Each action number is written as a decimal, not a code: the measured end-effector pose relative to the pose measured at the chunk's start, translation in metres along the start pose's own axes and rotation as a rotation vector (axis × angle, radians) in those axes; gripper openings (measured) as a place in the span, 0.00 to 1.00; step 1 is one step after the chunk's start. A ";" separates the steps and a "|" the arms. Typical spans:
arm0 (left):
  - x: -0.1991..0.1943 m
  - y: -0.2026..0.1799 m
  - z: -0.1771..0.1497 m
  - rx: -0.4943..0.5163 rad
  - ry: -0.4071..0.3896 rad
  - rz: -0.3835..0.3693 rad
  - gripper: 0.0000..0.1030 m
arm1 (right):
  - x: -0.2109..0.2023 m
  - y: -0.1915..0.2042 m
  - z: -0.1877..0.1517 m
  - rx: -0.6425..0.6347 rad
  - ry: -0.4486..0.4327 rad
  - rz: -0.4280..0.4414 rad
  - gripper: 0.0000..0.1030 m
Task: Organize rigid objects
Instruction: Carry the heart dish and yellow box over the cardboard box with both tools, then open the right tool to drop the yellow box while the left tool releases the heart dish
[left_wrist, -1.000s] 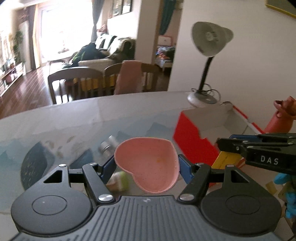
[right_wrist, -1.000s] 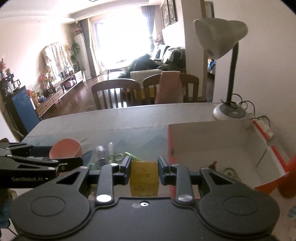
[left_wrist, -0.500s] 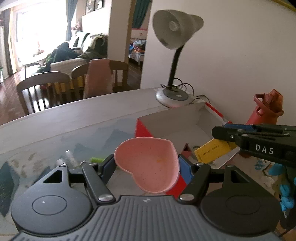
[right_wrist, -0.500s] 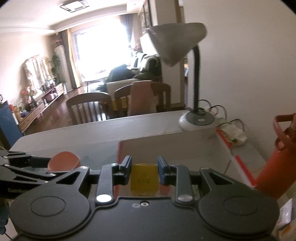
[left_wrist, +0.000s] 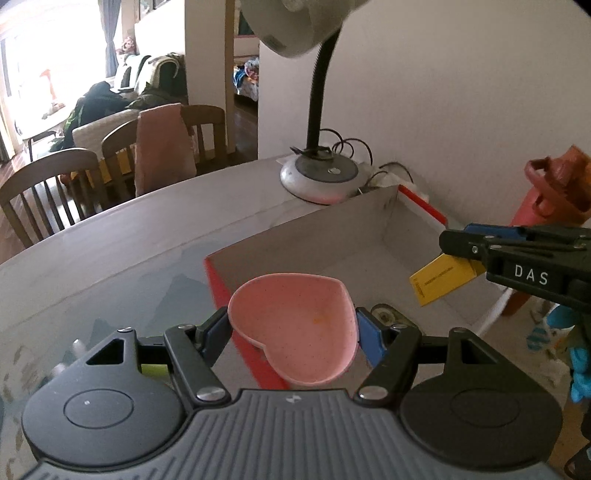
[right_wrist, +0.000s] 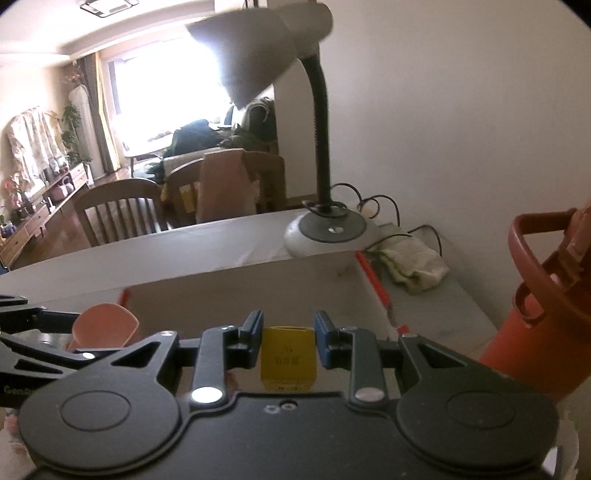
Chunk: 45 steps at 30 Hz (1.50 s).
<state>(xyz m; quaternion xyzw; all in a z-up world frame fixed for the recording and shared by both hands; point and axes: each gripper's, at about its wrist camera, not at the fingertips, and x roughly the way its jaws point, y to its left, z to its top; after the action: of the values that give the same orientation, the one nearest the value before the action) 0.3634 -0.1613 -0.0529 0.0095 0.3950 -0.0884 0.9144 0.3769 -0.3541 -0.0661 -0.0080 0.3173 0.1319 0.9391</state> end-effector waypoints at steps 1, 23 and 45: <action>0.008 -0.003 0.003 0.006 0.005 0.002 0.69 | 0.005 -0.003 0.000 0.002 0.006 0.001 0.28; 0.110 -0.023 0.014 0.070 0.163 0.056 0.69 | 0.058 -0.006 -0.019 -0.107 0.128 0.029 0.28; 0.100 -0.033 0.004 0.104 0.191 0.044 0.69 | 0.034 -0.009 -0.032 -0.064 0.214 0.091 0.48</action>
<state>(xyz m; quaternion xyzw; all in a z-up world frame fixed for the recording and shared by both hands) 0.4275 -0.2094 -0.1206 0.0742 0.4750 -0.0874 0.8725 0.3859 -0.3573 -0.1126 -0.0376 0.4115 0.1829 0.8921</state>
